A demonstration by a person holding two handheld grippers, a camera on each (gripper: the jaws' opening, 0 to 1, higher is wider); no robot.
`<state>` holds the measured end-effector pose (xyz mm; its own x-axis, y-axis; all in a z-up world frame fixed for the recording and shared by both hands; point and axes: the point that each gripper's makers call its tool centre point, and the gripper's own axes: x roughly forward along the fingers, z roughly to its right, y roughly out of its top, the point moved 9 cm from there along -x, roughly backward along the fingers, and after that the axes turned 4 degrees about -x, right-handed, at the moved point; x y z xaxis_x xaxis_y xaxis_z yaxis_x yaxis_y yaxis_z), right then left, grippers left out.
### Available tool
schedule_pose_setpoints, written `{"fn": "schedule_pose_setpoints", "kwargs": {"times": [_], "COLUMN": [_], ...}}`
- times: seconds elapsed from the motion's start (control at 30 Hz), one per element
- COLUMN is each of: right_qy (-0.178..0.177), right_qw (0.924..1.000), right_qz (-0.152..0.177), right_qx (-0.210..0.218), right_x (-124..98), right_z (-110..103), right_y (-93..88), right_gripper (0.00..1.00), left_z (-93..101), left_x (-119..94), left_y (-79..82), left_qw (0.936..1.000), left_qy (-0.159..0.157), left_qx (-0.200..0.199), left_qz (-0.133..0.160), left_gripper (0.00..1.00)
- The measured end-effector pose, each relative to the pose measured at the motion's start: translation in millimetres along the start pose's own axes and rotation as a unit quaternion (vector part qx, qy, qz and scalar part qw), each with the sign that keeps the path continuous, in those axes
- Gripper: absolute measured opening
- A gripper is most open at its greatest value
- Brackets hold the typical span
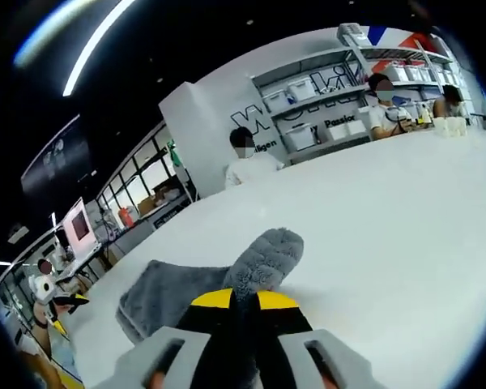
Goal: Fold the towel on the table until its edges align and the towel forms a compact rectangular stack.
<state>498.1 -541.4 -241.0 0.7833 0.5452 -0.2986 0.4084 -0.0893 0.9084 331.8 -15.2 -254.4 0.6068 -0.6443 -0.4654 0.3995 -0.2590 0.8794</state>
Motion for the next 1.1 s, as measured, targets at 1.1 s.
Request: {"fn": "schedule_pose_setpoints", "kwargs": {"times": [1.1], "right_qy": [-0.155], "right_qw": [0.9034], "right_qz": [-0.175], "right_qx": [-0.360], "right_x": [81], "right_z": [-147], "right_y": [34.0], "right_gripper": [0.08], "left_z": [-0.1], "left_x": [34], "left_y": [13.3], "left_qw": [0.9948], "left_qy": [-0.059], "left_qx": [0.057], "left_qz": [0.061], "left_gripper": [0.94]}}
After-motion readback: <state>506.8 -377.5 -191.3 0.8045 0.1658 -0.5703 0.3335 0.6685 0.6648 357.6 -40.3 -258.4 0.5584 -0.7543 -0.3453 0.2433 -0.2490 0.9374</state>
